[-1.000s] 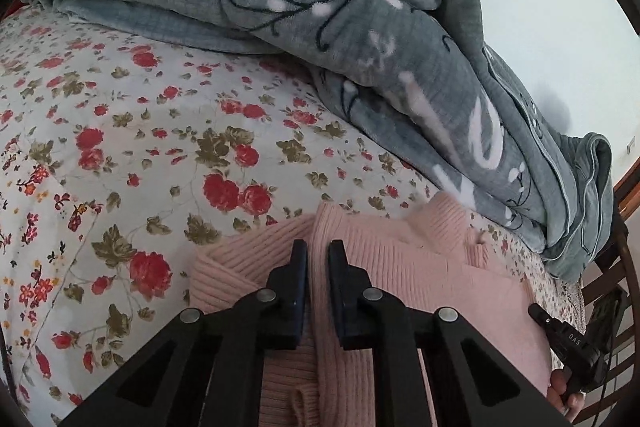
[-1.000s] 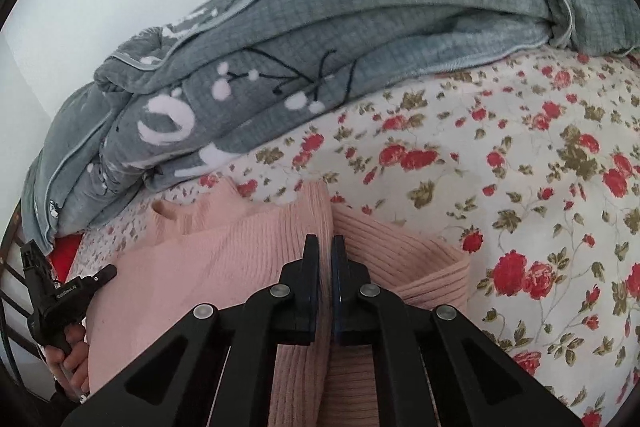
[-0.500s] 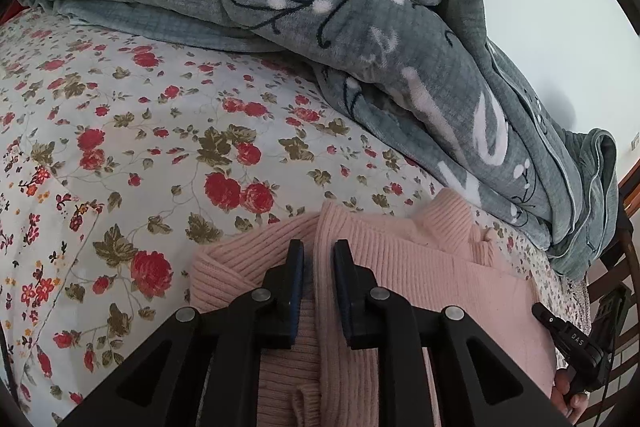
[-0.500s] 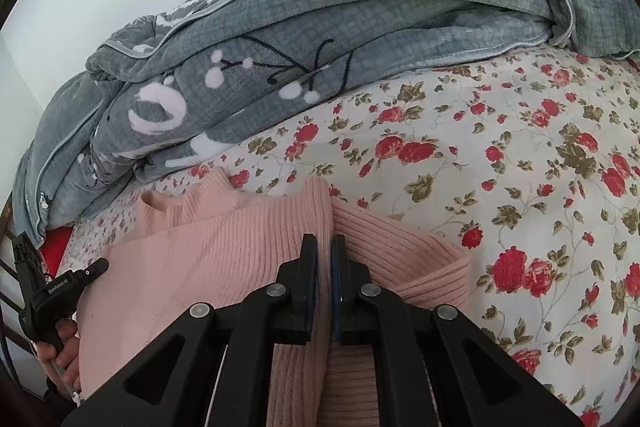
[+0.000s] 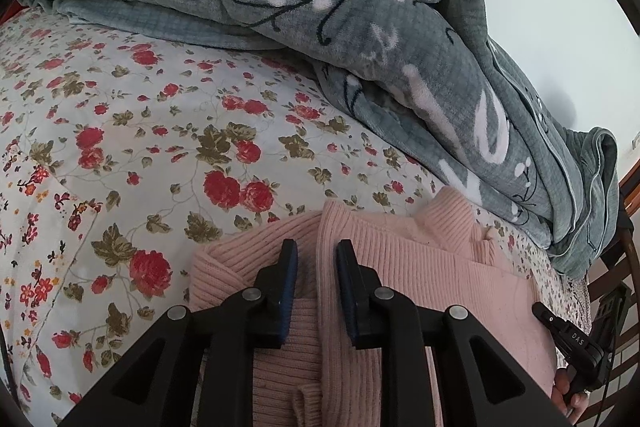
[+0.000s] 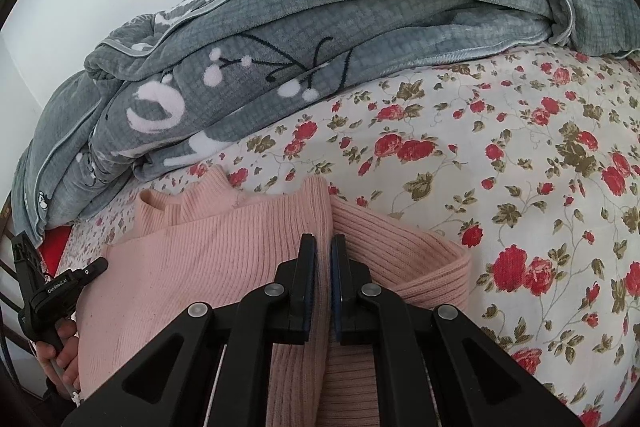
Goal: Fold small clothes
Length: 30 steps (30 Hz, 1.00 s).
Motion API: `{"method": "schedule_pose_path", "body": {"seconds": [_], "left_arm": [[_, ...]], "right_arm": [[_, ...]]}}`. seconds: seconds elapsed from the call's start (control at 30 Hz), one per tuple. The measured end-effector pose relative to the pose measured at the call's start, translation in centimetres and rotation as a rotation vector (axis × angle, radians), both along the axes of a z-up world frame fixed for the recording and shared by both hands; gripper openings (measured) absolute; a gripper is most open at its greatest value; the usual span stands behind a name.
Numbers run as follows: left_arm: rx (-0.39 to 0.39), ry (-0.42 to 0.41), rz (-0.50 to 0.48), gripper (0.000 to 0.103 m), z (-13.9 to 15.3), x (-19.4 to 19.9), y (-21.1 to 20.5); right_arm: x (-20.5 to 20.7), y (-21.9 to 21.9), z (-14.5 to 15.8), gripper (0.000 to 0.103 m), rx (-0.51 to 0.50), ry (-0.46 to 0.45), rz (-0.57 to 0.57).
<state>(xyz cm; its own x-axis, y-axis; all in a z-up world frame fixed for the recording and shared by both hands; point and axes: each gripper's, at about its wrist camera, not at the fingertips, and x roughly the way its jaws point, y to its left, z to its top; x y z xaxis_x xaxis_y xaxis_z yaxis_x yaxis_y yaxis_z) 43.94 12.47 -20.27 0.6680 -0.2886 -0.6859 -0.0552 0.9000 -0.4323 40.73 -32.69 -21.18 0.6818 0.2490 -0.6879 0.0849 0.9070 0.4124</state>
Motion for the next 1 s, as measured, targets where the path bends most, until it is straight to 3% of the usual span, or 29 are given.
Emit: {"method": "schedule_pose_path", "body": {"seconds": [0.27,0.6,0.8,1.0], "left_arm": [[0.001,-0.002,-0.003,0.023,-0.1,0.0,-0.1],[0.024,-0.036,-0.033,0.039,0.6,-0.4,-0.7],[0.037,-0.116,-0.070,0.053,1.8,-1.3,-1.3],[0.031,-0.114,-0.049,0.055,1.9,-1.3,-0.9]], "right_arm": [[0.0,0.0,0.0,0.006,-0.001,0.000,0.001],[-0.4,0.2,0.3,0.012,-0.001,-0.031,0.020],[-0.6,0.4,0.8,0.013,-0.019,-0.050,0.027],[-1.1,0.1,1.2,0.014,-0.025,-0.066,-0.004]]}}
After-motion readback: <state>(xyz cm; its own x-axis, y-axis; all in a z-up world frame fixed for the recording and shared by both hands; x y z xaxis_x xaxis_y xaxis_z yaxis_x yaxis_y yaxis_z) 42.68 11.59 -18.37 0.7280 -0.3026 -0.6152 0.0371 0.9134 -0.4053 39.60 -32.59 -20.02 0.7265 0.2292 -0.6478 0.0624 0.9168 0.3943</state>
